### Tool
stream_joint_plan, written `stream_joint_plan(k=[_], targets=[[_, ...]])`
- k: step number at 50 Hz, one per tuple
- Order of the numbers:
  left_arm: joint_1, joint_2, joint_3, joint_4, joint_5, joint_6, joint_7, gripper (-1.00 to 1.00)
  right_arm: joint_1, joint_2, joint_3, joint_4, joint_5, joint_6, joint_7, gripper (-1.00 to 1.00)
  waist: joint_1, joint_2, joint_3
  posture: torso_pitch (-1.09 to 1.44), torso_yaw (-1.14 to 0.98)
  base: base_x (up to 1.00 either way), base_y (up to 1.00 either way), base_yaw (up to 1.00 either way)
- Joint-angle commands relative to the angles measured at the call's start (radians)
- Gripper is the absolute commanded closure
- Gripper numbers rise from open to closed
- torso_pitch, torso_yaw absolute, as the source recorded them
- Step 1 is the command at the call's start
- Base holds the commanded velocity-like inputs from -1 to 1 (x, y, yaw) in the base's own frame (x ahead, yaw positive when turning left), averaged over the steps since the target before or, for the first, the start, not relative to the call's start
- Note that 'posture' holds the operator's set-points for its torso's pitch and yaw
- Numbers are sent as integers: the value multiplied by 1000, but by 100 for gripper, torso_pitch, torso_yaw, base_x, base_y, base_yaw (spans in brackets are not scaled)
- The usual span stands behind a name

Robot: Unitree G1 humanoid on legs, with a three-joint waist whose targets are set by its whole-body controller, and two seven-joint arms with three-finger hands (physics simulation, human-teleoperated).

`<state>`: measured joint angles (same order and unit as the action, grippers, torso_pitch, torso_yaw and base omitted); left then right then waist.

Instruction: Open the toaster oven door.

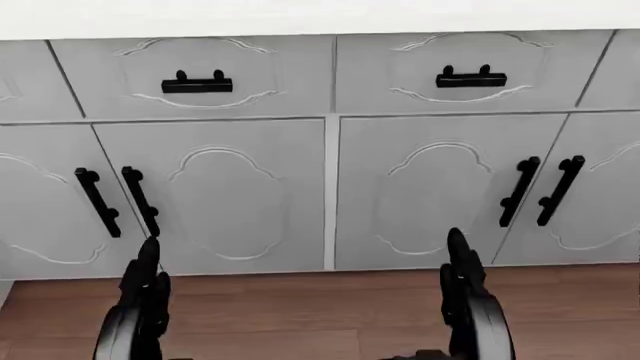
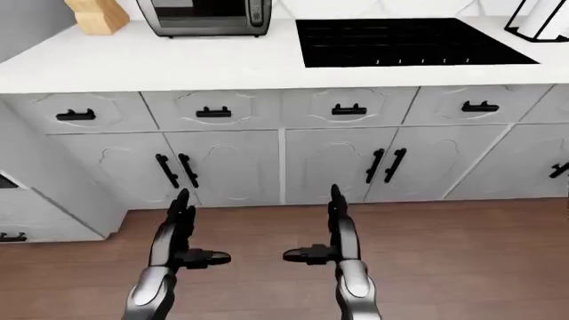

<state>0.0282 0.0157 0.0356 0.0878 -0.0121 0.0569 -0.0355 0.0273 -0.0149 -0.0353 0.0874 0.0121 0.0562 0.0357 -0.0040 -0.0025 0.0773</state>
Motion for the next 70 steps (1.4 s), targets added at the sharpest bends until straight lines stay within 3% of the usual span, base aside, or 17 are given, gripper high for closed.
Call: stream_joint_plan(k=[1, 3, 4, 5, 7, 24, 34, 44, 45, 48, 53, 61, 63, 65, 66, 67, 70], targets=[[-19, 2, 2, -126, -11, -27, 0, -100, -40, -1, -2, -76, 11, -54, 0, -100, -2, -8, -1, 0, 0, 0, 0, 0], [-15, 0, -7, -151, -1, -7, 3, -100, -48, -4, -3, -75, 10, -53, -1, -100, 8, 0, -63, 0, 0, 0, 0, 0], [-18, 0, -8, -150, 0, -8, 1, -100, -52, -6, -6, -80, 13, -46, 0, -100, 8, 0, -52, 0, 0, 0, 0, 0], [-19, 0, -8, -151, 1, -7, 1, -100, -58, -7, -8, -69, 14, -53, 0, -100, 6, -6, -16, 0, 0, 0, 0, 0], [-18, 1, -8, -157, 4, -7, 0, -100, -37, -4, 1, -145, 9, -2, -4, -100, 8, -8, -72, 0, 0, 0, 0, 0], [-83, 12, -7, -554, 17, 351, -4, -100, -86, -20, -27, -438, 19, 245, -22, -100, 10, -5, -94, 0, 0, 0, 0, 0], [-231, 52, 67, -780, -18, 647, 6, -100, -196, -46, -67, -584, 38, 416, -38, -100, 8, -3, -87, 0, 0, 0, 0, 0], [-337, 82, 57, -917, 16, 813, 15, -100, -273, -68, -88, -780, 103, 643, -75, -100, 11, -6, -75, 0, 0, 0, 0, 0], [-340, 81, 63, -914, 14, 815, 14, -100, -277, -71, -92, -784, 108, 649, -74, -100, 10, 0, -90, 0, 0, 10, 0, 0], [-345, 85, 69, -928, 8, 832, 16, -100, -293, -79, -115, -795, 139, 664, -77, -100, 9, 2, -40, 0, 0, 27, 0, 0], [-317, 77, 59, -904, 12, 784, 17, -100, -263, -75, -117, -797, 164, 631, -83, -100, 8, -40, -27, 0, 0, 31, 0, 0], [-281, 66, 59, -826, 9, 691, 17, -100, -240, -70, -101, -741, 167, 559, -79, -100, 3, 7, -34, 0, 0, 31, 0, 0], [-281, 66, 59, -815, 8, 682, 16, -100, -232, -69, -102, -727, 167, 541, -75, -100, -1, 38, -32, 0, 0, 32, 0, 0], [-283, 64, 55, -816, 9, 686, 19, -100, -234, -69, -101, -730, 170, 546, -77, -100, 1, 107, -58, 0, 0, 31, 0, 0], [-286, 63, 51, -816, 9, 689, 20, -100, -235, -69, -101, -738, 172, 554, -79, -100, 13, 61, -41, 0, 0, 30, 0, 0], [-292, 62, 45, -814, 12, 691, 21, -100, -233, -68, -101, -729, 173, 543, -77, -100, 2, 77, -40, 0, 0, 30, 0, 0], [-282, 53, 40, -792, 3, 666, 22, -100, -232, -69, -105, -715, 177, 528, -75, -100, 13, 58, -55, 0, 0, 31, 0, 0]])
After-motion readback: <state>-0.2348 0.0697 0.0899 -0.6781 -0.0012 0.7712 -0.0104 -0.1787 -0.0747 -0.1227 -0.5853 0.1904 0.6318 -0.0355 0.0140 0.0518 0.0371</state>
